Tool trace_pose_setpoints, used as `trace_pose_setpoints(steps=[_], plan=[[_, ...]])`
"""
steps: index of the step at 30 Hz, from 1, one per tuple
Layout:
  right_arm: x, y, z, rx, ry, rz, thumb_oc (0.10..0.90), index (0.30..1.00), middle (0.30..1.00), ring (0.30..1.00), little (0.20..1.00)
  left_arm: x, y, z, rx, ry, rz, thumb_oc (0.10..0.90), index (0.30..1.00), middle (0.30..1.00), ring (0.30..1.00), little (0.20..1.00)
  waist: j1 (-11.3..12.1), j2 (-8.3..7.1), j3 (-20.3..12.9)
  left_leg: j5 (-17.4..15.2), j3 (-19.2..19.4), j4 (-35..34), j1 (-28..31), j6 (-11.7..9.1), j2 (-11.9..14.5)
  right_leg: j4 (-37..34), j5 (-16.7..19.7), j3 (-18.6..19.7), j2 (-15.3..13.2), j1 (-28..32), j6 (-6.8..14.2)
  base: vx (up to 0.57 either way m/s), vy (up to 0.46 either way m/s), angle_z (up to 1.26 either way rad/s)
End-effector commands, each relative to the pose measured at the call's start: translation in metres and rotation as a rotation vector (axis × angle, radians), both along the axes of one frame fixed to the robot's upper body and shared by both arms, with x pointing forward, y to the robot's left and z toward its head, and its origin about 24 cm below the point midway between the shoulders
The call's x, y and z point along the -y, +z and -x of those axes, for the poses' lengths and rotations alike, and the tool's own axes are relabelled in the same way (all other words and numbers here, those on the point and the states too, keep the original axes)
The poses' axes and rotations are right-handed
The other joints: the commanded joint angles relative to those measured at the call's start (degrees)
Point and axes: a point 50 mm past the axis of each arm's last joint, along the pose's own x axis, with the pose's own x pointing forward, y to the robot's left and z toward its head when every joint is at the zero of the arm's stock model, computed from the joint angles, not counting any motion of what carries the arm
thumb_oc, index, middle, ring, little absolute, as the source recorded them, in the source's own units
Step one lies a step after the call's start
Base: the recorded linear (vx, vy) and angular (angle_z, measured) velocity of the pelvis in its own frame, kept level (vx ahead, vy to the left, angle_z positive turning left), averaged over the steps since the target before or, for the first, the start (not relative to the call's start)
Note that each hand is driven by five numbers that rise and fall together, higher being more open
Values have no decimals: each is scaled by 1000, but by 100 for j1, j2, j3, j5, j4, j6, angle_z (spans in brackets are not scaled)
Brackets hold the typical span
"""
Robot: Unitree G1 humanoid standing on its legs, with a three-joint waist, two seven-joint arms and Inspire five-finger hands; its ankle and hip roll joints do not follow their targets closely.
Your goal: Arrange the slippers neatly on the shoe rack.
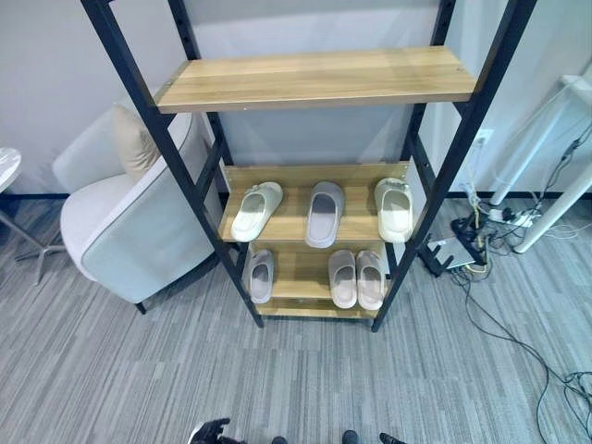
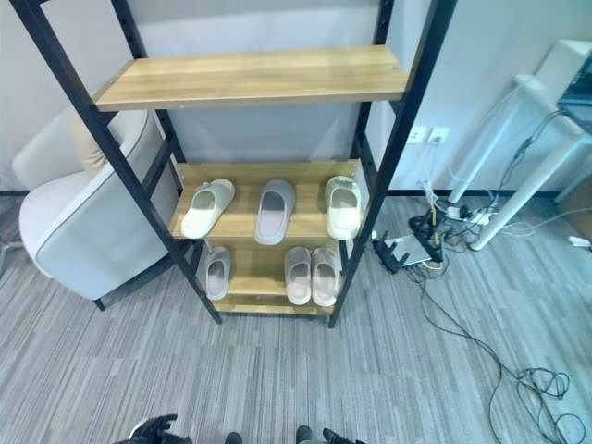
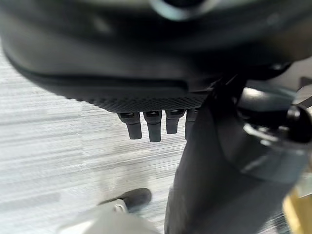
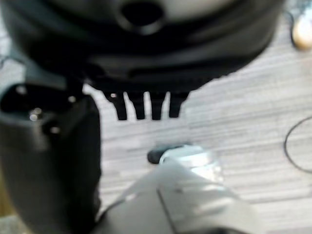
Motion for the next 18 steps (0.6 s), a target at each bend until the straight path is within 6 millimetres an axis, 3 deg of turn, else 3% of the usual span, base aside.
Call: trace_pose_setpoints(steps=[1, 5, 9, 11, 12, 14, 18], plan=[[15, 1, 22, -72, 38, 55, 800, 900, 900, 900, 900, 11, -2, 2, -8, -16, 27, 800, 900, 900, 900, 900, 50, -29, 65, -435, 781, 196, -406, 409, 628, -227, -677, -238, 332, 546, 262, 103, 95, 56], [11, 3, 5, -32, 118, 80, 800, 900, 900, 900, 900, -3, -6, 23, -90, 18, -19, 800, 900, 900, 900, 900, 283, -158, 138, -131, 492, -456, -883, 323, 918, -168, -924, -257, 313, 727, 343, 184, 151, 26], [2, 3, -3, 15, 151, 68, 800, 900, 900, 900, 900, -17, -8, 42, -144, 75, -42, 800, 900, 900, 900, 900, 384, -288, -27, 174, 511, -535, -908, 256, 1077, -180, -954, -285, 172, 919, 510, 245, 268, 2], [0, 5, -12, 53, 161, 67, 800, 900, 900, 900, 900, -22, -6, 39, -133, 81, -57, 800, 900, 900, 900, 900, 408, -384, -79, 113, 558, -400, -938, 303, 1000, -105, -913, -236, 19, 861, 584, 233, 350, -20], [-4, 8, -25, 105, 192, 60, 800, 900, 900, 900, 900, -31, -2, 31, -104, 77, -82, 800, 900, 900, 900, 900, 429, -511, -110, -49, 608, -148, -975, 393, 874, 69, -819, -162, -200, 770, 730, 192, 312, -27], [-7, 10, -33, 130, 206, 53, 800, 900, 900, 900, 900, -36, 1, 22, -77, 61, -100, 800, 900, 900, 900, 900, 447, -579, -122, -165, 660, -42, -979, 458, 805, 219, -747, -125, -324, 675, 825, 131, 271, -33], [-16, 21, -66, 253, 265, 61, 800, 900, 900, 900, 900, -51, 16, -12, 44, 29, -166, 800, 900, 900, 900, 900, 390, -571, -90, -414, 814, -36, -833, 689, 639, 1024, -340, -93, -586, 110, 981, 72, 292, -9]])
